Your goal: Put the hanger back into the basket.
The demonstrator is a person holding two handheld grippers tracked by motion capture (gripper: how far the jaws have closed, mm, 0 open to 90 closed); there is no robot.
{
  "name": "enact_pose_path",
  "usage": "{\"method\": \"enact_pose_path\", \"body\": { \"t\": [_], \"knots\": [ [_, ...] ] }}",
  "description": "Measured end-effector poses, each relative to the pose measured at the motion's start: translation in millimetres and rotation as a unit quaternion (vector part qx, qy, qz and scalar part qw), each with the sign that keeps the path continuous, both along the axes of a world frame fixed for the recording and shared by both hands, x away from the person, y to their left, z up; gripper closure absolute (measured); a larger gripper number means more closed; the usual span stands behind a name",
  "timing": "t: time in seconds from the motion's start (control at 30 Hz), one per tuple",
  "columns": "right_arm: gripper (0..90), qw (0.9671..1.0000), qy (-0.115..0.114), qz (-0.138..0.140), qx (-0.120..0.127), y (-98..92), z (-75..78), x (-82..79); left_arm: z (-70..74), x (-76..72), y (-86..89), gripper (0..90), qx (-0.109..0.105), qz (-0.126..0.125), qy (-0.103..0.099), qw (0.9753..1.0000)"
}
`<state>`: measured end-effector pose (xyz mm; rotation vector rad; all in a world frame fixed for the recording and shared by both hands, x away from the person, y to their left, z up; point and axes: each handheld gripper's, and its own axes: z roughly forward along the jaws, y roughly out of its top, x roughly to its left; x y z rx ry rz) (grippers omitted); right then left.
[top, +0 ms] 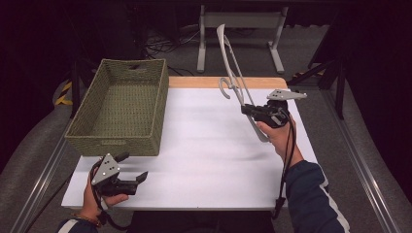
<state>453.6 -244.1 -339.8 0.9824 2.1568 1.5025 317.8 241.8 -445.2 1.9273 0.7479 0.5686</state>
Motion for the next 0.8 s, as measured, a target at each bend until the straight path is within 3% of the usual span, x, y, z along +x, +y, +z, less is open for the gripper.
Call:
{"method": "enact_pose_path", "body": {
  "t": [0.3,0.43,0.47,0.53,0.57,0.8],
  "knots": [
    [82.6,0.9998,-0.004,0.016,0.013,37.7,10.9,0.7,0.8,-0.9,2.7,7.7,-0.001,0.005,-0.005,1.0],
    [82.7,0.9997,-0.005,0.023,0.005,60.6,14.0,2.2,0.6,-1.5,3.0,7.7,-0.005,0.005,-0.001,1.0],
    [82.6,0.9996,-0.003,0.027,0.004,71.6,14.9,3.3,1.3,-1.9,3.9,7.9,-0.004,0.007,-0.01,0.9999],
    [82.7,0.9995,-0.004,0.03,0.002,76.1,15.3,3.8,1.4,-2.2,4.3,8.0,-0.005,0.008,-0.01,0.9999],
    [82.7,0.9994,-0.005,0.034,-0.002,89.5,16.6,4.2,1.1,-1.8,4.8,7.9,-0.004,0.007,-0.011,0.9999],
    [82.7,0.9987,-0.001,0.05,-0.011,121.5,16.3,7.8,0.3,-1.6,5.7,7.9,-0.006,0.009,-0.01,0.9999]
  ]
}}
